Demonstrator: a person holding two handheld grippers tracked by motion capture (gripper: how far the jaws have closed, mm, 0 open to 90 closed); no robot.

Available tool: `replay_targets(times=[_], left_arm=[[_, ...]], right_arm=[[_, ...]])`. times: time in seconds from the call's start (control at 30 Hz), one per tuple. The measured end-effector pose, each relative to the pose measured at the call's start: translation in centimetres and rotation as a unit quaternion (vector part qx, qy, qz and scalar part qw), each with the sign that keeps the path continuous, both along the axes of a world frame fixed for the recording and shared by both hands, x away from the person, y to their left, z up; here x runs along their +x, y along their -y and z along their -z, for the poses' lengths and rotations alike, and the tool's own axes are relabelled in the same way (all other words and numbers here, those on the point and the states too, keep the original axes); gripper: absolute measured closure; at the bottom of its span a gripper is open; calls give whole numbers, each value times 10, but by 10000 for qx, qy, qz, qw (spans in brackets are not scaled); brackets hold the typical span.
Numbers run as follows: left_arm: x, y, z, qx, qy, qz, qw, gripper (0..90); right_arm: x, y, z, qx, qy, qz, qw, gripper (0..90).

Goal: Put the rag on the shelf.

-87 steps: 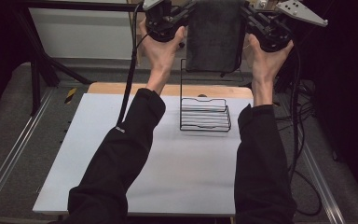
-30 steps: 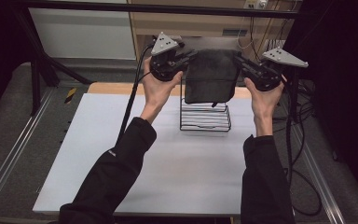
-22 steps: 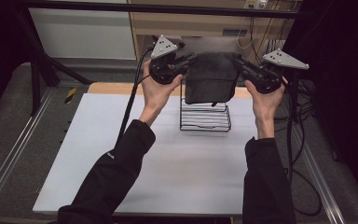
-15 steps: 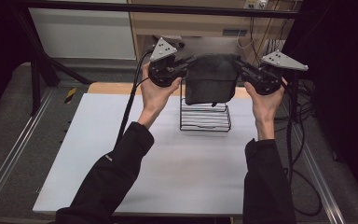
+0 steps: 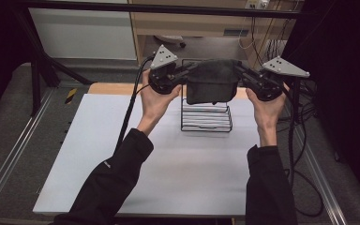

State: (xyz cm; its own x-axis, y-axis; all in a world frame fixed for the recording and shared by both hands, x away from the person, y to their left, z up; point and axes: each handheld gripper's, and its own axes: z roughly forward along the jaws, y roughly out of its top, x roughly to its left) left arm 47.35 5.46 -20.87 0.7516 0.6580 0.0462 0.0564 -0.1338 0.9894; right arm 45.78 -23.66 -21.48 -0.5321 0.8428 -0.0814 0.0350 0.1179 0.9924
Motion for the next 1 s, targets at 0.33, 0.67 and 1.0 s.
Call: replay_targets(times=[0.33,0.67,1.0], left_arm=[[-9,0,14,47,-114,37,9999,807],[-16,1,21,256,-316,46,9992,788],[-21,1,27,453,-392,92,9982,768]], right_arm=[[-9,0,11,-11,-7,-48,10000,809],[-15,1,18,-59,-260,-85,9996,788],[-23,2,18,-282,-580,-34,9979,664]])
